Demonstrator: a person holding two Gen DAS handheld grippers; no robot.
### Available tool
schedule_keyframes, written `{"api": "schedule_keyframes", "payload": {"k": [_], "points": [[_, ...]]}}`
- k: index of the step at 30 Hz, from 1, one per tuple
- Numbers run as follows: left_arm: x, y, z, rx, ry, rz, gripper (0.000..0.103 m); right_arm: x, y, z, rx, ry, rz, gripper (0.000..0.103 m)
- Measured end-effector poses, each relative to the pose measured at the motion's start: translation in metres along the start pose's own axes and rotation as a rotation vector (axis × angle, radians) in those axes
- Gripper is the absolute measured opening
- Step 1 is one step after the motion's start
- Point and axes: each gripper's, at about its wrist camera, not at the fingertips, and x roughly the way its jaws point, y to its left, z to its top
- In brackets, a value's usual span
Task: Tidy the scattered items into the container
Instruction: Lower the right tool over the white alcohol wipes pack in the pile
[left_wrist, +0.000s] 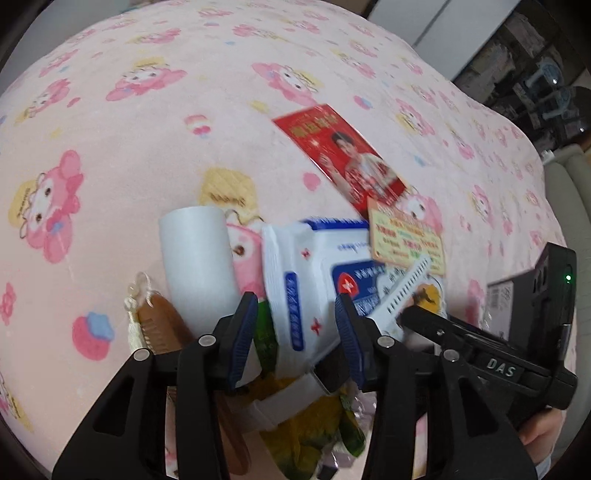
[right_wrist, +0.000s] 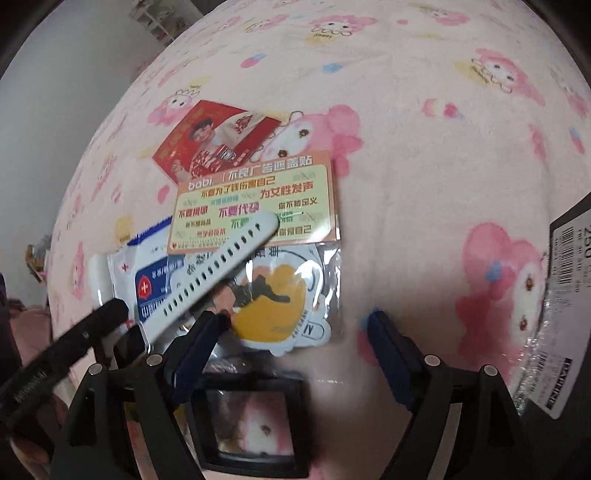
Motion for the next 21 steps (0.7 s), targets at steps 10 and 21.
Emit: {"api": "schedule_keyframes", "payload": {"k": [10,21], "points": [[-0.003,-0.006,0.003,0.052,0.019,-0.075,0.019,-0.01,0.032,-0.003,-0.123,-0.018,0.124,0.062],[-0.034,0.016,-0.033,0.028,0.027,-0.115,0.013,-0.042,0.033,-0.031,-0.159,-0.048,0.091,0.049]]}}
